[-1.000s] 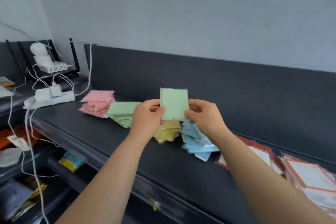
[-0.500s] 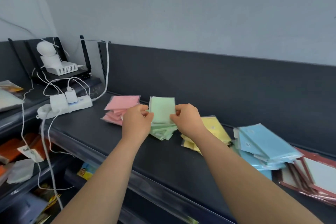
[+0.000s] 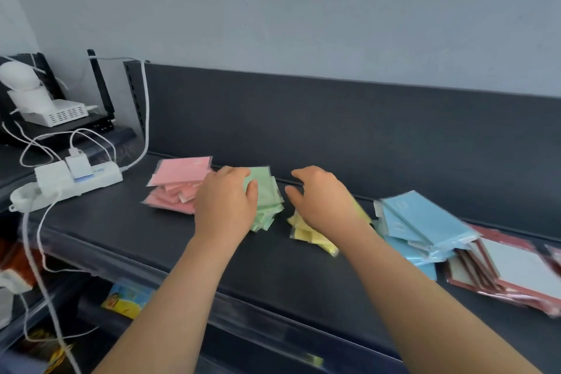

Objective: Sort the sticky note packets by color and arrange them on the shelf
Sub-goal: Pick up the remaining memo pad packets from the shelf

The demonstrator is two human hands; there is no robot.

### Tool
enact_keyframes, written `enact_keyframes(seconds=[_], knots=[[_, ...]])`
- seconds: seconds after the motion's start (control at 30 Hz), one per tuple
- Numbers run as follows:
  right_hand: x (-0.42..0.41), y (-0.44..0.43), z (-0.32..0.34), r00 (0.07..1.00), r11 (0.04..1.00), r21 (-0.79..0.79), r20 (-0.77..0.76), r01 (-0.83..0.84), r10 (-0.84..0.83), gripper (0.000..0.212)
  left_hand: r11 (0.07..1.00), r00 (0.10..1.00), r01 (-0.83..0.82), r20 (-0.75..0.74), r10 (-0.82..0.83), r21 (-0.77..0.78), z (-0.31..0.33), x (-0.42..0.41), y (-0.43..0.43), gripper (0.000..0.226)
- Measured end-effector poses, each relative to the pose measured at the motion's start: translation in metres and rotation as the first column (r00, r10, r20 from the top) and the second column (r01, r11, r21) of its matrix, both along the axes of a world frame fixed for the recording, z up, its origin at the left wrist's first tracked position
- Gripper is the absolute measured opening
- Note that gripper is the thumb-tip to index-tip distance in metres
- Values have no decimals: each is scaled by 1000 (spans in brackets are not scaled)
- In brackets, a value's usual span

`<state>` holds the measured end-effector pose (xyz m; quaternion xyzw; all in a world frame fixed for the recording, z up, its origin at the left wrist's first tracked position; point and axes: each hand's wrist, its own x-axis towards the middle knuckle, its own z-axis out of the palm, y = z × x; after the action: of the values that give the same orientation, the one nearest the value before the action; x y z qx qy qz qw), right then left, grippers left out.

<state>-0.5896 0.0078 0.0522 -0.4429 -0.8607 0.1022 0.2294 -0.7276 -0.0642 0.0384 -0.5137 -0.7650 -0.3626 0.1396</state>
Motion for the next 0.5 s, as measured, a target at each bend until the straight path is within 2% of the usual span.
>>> enact_keyframes(seconds=[0.07, 0.23, 0.5], knots=[[25, -4, 2, 999, 998, 28, -6, 48, -48, 34, 998, 998, 55, -40, -54, 32, 2, 20, 2, 21], [95, -13, 5, 991, 990, 59, -22, 130, -129, 38, 979, 979, 198, -63, -194, 53, 3, 87, 6, 25], [241, -31, -3, 949, 946, 69, -28, 315, -314, 34, 921, 918, 388, -108, -383, 29, 0, 221, 14, 24]])
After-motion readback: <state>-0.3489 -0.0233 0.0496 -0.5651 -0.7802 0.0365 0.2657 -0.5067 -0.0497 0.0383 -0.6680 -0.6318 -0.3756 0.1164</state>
